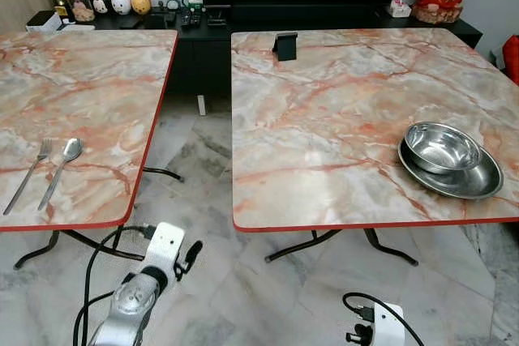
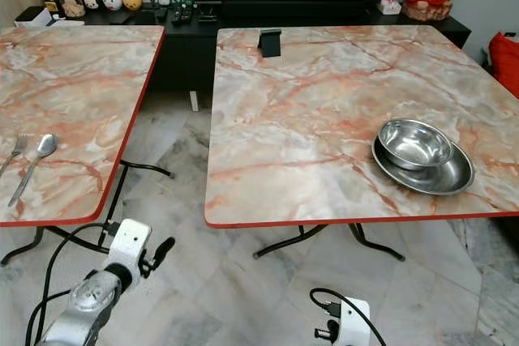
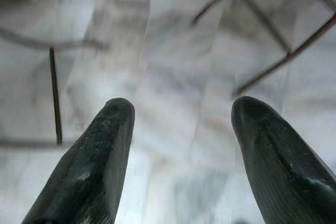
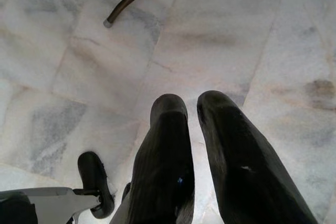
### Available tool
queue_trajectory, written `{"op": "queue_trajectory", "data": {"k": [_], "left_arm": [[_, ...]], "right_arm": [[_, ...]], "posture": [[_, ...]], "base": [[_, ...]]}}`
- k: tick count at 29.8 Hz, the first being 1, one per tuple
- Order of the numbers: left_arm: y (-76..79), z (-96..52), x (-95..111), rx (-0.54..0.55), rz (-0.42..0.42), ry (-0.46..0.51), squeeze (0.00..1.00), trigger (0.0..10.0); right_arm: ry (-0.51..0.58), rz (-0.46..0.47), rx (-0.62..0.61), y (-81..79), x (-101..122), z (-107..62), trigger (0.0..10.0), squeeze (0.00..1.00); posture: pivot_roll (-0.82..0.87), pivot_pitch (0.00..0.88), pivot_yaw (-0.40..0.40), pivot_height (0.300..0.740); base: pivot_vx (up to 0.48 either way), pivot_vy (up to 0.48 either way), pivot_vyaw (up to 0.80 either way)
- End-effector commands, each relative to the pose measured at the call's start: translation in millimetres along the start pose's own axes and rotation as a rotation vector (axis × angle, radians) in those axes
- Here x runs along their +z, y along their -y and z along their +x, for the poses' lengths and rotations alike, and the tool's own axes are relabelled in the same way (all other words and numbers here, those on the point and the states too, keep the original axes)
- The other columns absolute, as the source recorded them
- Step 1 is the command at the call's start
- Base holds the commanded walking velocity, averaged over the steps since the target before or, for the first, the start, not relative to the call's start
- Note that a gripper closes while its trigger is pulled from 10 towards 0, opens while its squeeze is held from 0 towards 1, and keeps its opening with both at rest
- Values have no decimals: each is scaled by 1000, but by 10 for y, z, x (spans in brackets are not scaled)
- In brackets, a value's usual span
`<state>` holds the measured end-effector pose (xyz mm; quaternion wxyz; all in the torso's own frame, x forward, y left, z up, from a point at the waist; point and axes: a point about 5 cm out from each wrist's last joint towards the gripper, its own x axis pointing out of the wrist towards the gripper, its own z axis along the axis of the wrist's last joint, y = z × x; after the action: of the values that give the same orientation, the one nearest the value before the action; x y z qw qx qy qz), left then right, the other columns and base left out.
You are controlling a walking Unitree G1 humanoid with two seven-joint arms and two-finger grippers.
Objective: Setting the table
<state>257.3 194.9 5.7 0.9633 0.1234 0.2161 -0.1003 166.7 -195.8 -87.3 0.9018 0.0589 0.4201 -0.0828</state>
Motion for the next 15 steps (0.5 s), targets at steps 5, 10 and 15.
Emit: {"op": "queue_trajectory", "data": {"k": [5,10,15], "left_arm": [[-55,-80,-503,50,-63,-220,0,10000],[-32,-257,-889,90,-126,-389,0,10000],[-85,-297,-960,168,-240,-417,0,10000]], "right_arm": [[9,12,-12,30,5,-4,10000,0],[9,22,-18,56,2,-7,10000,0],[6,26,-18,69,-5,-10,10000,0]], "posture": [[45,0,-21,740],[34,0,-27,740],[33,0,-32,740]], "base": [[0,0,0],[0,0,0],[0,0,0]]}}
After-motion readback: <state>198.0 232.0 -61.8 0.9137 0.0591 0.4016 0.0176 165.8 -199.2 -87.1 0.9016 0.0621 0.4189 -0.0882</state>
